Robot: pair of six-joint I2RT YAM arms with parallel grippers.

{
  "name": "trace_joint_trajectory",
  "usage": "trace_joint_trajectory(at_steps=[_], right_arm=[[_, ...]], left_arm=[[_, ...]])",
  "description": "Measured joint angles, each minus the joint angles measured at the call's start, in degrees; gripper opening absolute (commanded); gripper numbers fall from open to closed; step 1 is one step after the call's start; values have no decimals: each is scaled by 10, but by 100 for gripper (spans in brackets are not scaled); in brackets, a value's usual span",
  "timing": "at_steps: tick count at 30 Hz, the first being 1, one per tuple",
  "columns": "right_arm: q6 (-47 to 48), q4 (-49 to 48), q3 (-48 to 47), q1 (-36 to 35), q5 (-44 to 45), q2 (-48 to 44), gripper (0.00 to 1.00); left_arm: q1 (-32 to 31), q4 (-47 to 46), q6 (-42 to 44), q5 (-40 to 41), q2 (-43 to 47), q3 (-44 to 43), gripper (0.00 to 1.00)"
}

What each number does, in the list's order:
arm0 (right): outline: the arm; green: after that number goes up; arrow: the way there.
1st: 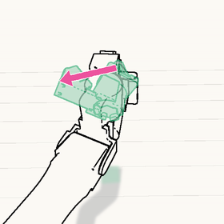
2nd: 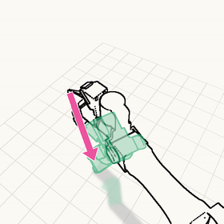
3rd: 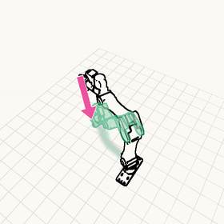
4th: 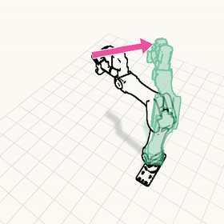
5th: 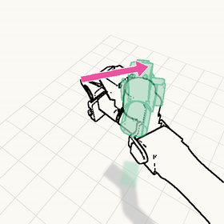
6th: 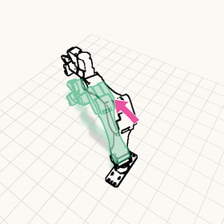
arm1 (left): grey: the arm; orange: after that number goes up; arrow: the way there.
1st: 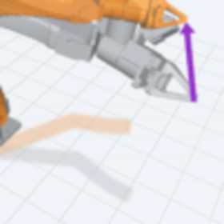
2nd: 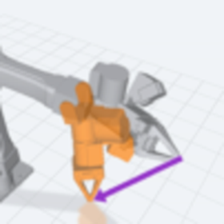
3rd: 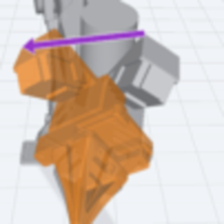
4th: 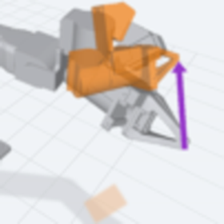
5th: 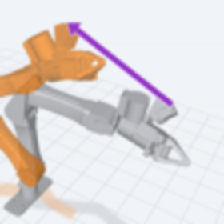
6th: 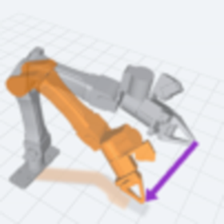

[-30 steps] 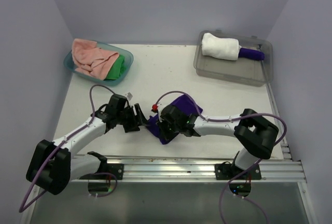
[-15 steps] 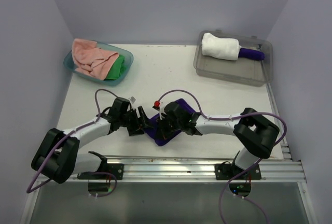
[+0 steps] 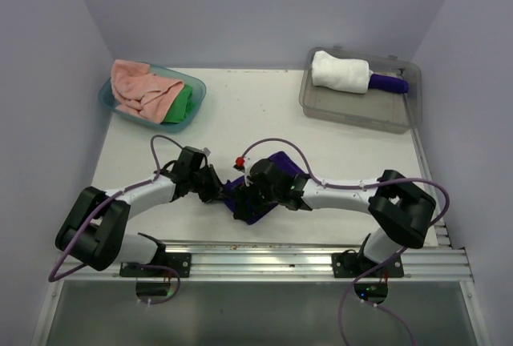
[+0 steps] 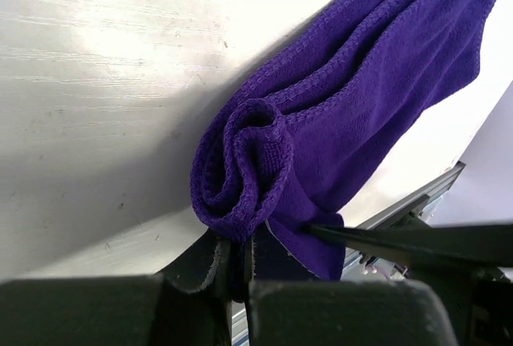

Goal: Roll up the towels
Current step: Roll the towel

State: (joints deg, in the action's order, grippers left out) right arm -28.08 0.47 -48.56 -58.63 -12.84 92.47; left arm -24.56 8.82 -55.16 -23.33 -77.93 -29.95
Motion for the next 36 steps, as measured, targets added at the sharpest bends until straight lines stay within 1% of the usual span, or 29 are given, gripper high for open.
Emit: trace_joint_trajectory(at_steps=[4, 10, 16, 20, 22, 23, 25, 26, 28, 29, 31, 32, 34, 35, 36], right_arm=[[29, 50, -28, -32, 68, -21, 71], [80, 96, -76, -80, 154, -19, 70], [128, 116, -133, -128, 231, 37, 70], [145, 121, -141, -143, 258, 69, 67], [151, 121, -141, -144, 269, 82, 63], [153, 120, -142, -144, 272, 87, 61], [154, 119, -144, -144, 282, 96, 52], [155, 117, -145, -144, 287, 99, 42], [154, 114, -146, -144, 298, 104, 33], [154, 113, -146, -144, 304, 106, 25], [153, 111, -146, -144, 314, 107, 18], [152, 109, -146, -144, 316, 107, 10], [151, 107, -146, -144, 321, 107, 2], [150, 106, -146, -144, 325, 107, 0], [148, 106, -146, -144, 327, 107, 0]], left_arm=[[0, 15, -8, 10, 1, -4, 0], [0, 32, -12, 17, 1, -9, 0], [0, 42, -13, 20, 2, -15, 0], [0, 46, -13, 21, 2, -17, 0], [0, 48, -13, 21, 2, -19, 0], [0, 51, -12, 21, 2, -20, 0], [0, 56, -13, 21, 2, -22, 0], [0, 57, -13, 21, 3, -22, 0], [0, 59, -13, 22, 3, -22, 0], [0, 59, -13, 23, 3, -22, 0], [0, 60, -13, 24, 5, -22, 0], [0, 60, -13, 24, 5, -22, 0], [0, 60, -13, 25, 7, -22, 0], [0, 61, -13, 26, 8, -22, 2], [0, 61, -13, 26, 8, -22, 6]])
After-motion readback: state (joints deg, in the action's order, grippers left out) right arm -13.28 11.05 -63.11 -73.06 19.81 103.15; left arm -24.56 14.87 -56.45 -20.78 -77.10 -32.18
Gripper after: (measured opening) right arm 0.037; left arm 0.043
